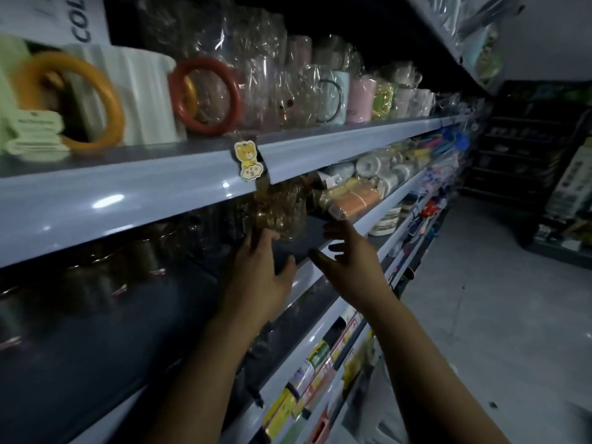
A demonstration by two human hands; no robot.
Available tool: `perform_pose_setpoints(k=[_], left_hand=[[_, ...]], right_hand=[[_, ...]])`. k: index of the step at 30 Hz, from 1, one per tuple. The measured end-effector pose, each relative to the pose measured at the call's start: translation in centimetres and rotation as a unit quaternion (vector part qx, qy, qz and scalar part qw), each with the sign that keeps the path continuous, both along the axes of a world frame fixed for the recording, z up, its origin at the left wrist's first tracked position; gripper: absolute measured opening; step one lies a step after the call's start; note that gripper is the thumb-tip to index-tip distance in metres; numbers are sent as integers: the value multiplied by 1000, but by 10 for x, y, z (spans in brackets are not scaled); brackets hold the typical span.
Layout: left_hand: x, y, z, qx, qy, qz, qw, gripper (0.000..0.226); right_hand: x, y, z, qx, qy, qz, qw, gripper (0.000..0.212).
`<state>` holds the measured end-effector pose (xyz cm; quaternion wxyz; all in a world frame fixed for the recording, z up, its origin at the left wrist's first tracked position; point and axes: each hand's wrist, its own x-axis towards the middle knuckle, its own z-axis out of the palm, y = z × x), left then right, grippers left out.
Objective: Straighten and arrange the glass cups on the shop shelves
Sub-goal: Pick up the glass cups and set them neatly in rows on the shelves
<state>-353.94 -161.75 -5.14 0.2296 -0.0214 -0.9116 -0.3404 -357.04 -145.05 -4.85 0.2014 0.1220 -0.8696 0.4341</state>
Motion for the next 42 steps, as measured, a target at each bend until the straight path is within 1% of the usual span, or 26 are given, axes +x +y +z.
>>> perform_pose_setpoints(k=[4, 5, 8, 9, 11, 12, 13, 15, 16, 20, 24, 27, 31, 39, 42], left_hand=[[-24, 2, -4, 21, -4, 37, 999, 37], [-29, 1, -4, 13, -10, 59, 998, 40], [-44, -3, -5, -53, -10, 148, 988, 55], [-48, -4, -4, -56, -6, 168, 984, 58], [-56, -4, -2, -37, -8, 190, 981, 62], [-60, -3, -1, -23, -13, 197, 980, 63], [-64, -2, 0, -10, -22, 204, 979, 64], [-75, 1, 1, 20, -35, 221, 974, 62], [-82, 2, 0, 34, -32, 231, 972, 57], [-101, 8, -4, 66, 3, 269, 961, 27], [-106, 12, 2, 73, -16, 295, 953, 15], [-103, 11, 7, 54, -57, 315, 946, 24], [-93, 25, 9, 82, -55, 346, 933, 30], [-83, 40, 3, 66, -14, 390, 919, 31], [-85, 42, -1, 68, 9, 401, 913, 31]], right_hand=[[-48, -1, -13, -7, -1, 27, 1000, 56], [-60, -1, -15, -9, 2, 39, 999, 57], [-92, -2, -15, -43, 0, 84, 996, 62], [-103, -3, -14, -52, -1, 100, 994, 66], [-124, -5, -12, -63, -11, 133, 989, 77], [-134, -7, -11, -67, -16, 151, 986, 78], [-144, -8, -10, -68, -23, 171, 983, 75], [-161, -9, -7, -59, -38, 216, 974, 66], [-167, -9, -6, -58, -47, 239, 968, 66], [-187, -7, -8, -40, -79, 297, 951, 80], [-201, 2, -5, -18, -101, 334, 937, 73], [-207, 8, -4, -9, -116, 364, 924, 72], [-211, 17, -4, -8, -128, 393, 911, 66], [-216, 32, -5, -37, -153, 409, 899, 80], [-212, 29, -10, -59, -138, 403, 903, 88]])
